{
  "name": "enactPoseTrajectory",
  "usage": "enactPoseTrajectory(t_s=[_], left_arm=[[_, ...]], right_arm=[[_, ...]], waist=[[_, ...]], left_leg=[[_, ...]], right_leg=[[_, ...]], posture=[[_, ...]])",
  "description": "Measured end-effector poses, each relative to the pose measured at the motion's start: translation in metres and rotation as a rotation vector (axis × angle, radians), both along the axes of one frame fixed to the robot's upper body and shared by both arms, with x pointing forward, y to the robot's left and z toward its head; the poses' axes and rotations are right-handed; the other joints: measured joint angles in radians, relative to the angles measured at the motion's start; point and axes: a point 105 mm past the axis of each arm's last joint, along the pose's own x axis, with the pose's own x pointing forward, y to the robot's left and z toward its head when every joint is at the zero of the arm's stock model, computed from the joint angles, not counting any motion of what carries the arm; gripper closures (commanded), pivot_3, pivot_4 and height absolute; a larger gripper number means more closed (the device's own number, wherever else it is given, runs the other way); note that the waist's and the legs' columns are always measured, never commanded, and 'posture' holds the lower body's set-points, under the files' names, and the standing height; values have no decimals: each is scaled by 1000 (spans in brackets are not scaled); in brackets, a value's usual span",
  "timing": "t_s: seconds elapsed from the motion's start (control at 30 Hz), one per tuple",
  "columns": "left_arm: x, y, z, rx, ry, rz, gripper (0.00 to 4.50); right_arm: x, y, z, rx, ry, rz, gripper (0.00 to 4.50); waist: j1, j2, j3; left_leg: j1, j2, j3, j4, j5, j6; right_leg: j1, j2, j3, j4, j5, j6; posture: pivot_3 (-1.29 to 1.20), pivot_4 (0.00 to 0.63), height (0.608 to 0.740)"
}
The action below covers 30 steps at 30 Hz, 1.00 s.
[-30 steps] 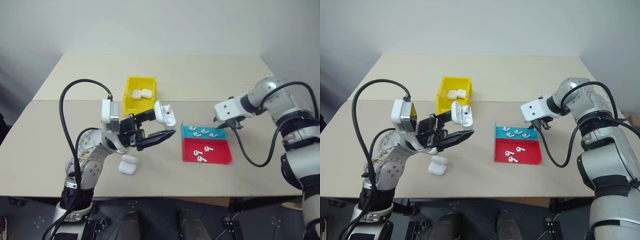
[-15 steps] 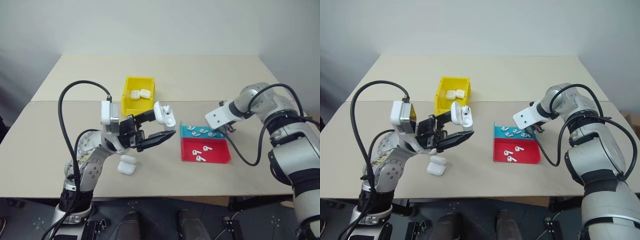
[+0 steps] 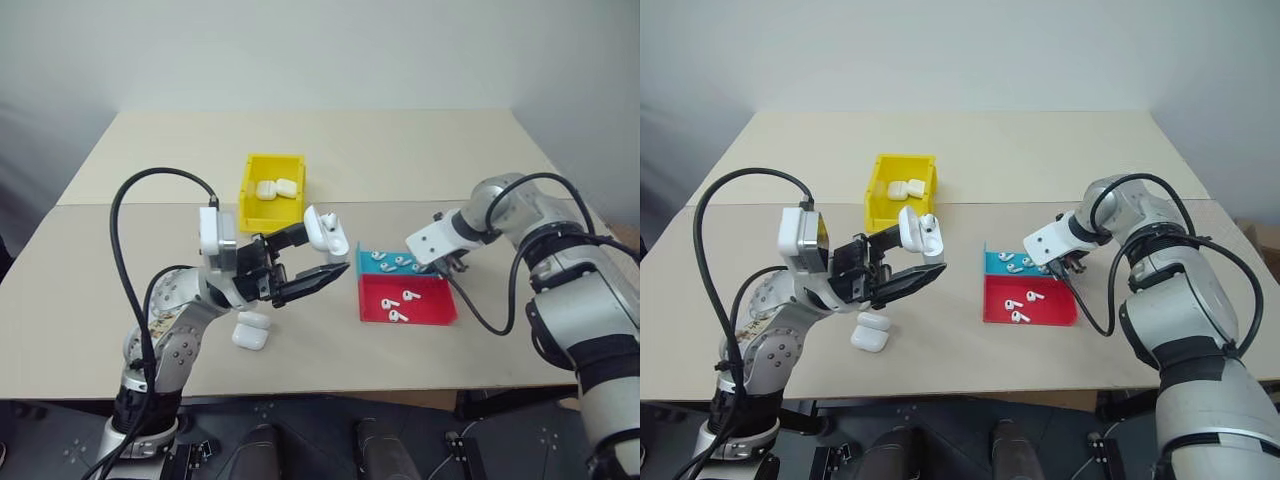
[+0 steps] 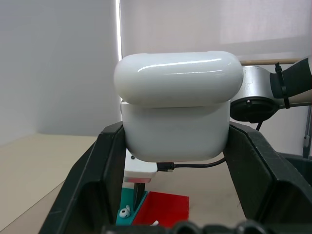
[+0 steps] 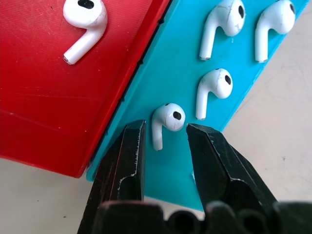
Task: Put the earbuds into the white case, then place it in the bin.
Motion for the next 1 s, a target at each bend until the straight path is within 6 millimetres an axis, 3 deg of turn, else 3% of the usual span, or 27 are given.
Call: enactPoseTrajectory(t_s=[0.53,0.7,1.0], left_arm=[[1,2,-2,11,10,20,1729],[0,2,-1,16,1,23,1729],[-1,3,-1,24,-3,21,1729]], right_arm=[[5,3,-5,20,-28,-24,2809],[4,3,-6,17,-15,-27,3867],[5,3,-6,39,-21,-36,3868]], waist=[[0,0,0],[-1,0,0],[-1,0,0]], left_leg=[[0,0,0,0,0,0],[1,0,0,0,0,0],[2,0,0,0,1,-1]], right_leg=[[0,0,0,0,0,0],[1,0,0,1,0,0],[2,0,0,1,0,0]], posture=[[0,150,740],[0,150,740],[0,150,740]])
